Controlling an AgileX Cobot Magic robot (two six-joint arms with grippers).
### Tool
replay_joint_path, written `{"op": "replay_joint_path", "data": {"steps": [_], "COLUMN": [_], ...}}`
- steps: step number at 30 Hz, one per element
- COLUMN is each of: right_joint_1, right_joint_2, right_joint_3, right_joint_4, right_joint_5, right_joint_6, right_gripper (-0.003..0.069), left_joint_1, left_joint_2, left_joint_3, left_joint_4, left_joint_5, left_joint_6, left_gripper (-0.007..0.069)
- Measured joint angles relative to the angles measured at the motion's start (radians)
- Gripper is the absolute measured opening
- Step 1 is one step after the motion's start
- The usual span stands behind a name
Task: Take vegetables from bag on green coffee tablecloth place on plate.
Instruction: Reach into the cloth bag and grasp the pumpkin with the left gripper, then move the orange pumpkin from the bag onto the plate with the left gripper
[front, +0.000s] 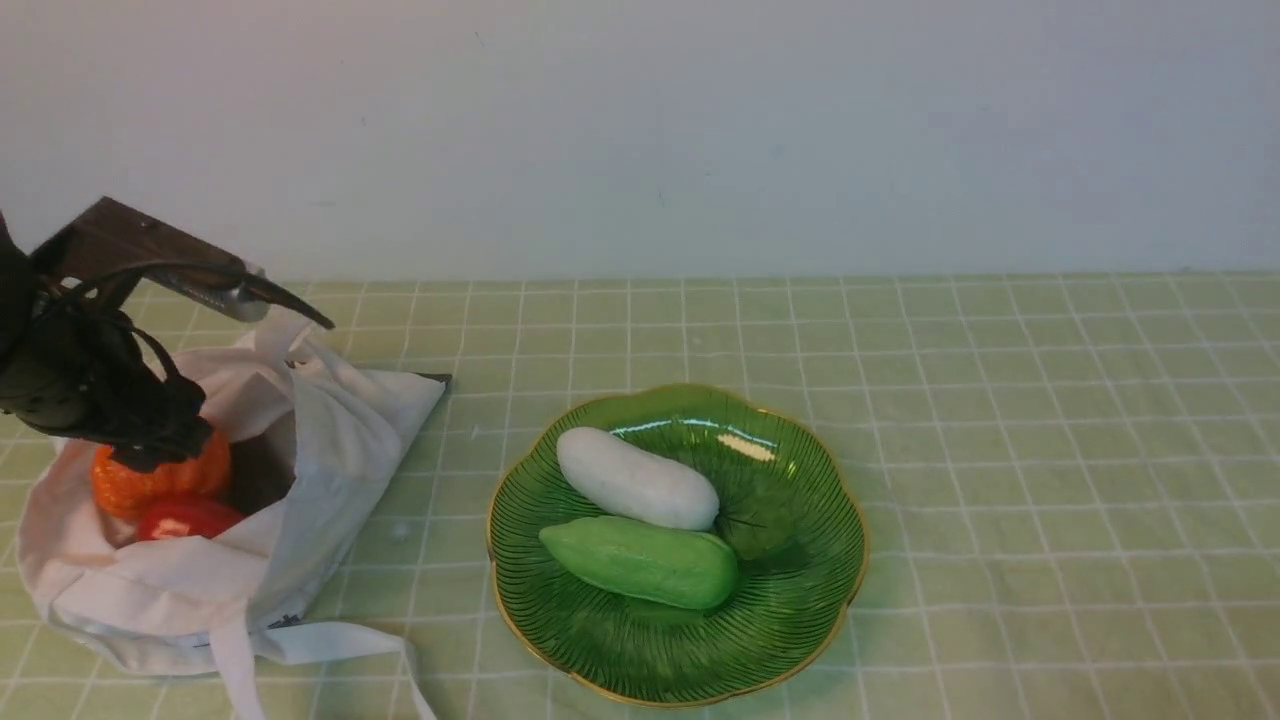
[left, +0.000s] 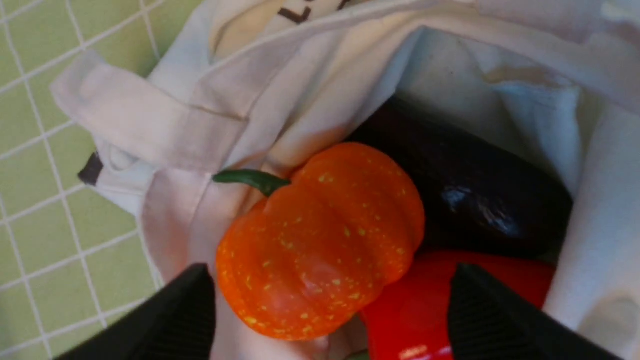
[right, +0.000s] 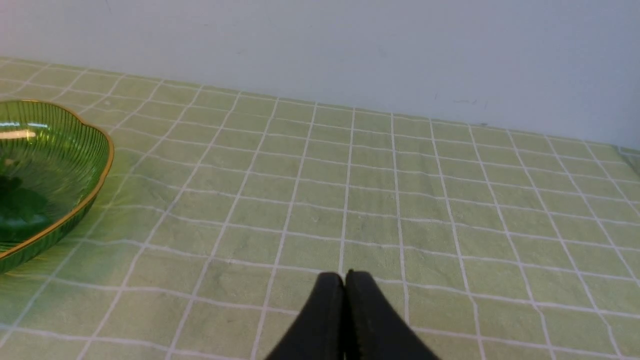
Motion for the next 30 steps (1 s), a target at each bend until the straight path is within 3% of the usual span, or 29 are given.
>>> {"op": "replay_joint_path", "data": {"steps": [4,12,18,22,30], "right_joint_1": [0.0,0.0,0.0,0.0,0.0], "right_joint_2": [0.0,0.0,0.0,0.0,0.0], "right_joint_3": [0.0,0.0,0.0,0.0,0.0], "right_joint_4": [0.0,0.0,0.0,0.0,0.0], "right_joint_5": [0.0,0.0,0.0,0.0,0.0], "right_joint_6": [0.0,0.0,0.0,0.0,0.0], "right_gripper": [-0.0015,-0.0015,-0.0015,-0.0015,-0.0015], "left_joint_1": [0.0,0.0,0.0,0.0,-0.013], "left_joint_2": [0.042,0.095,0.129,0.133,0.095], "left_joint_3": [0.0,0.0,0.0,0.0,-0.002], "left_joint_4": [0.003,0.038,0.043,0.043,0.043], "left_joint_5": [-0.01,-0.071,-0.107,-0.113,-0.044], "left_joint_6": [0.064,0.084,0.084,0.08,0.028], "left_gripper": [0.067,0.0678,0.0646,0.0566,0.0561]}}
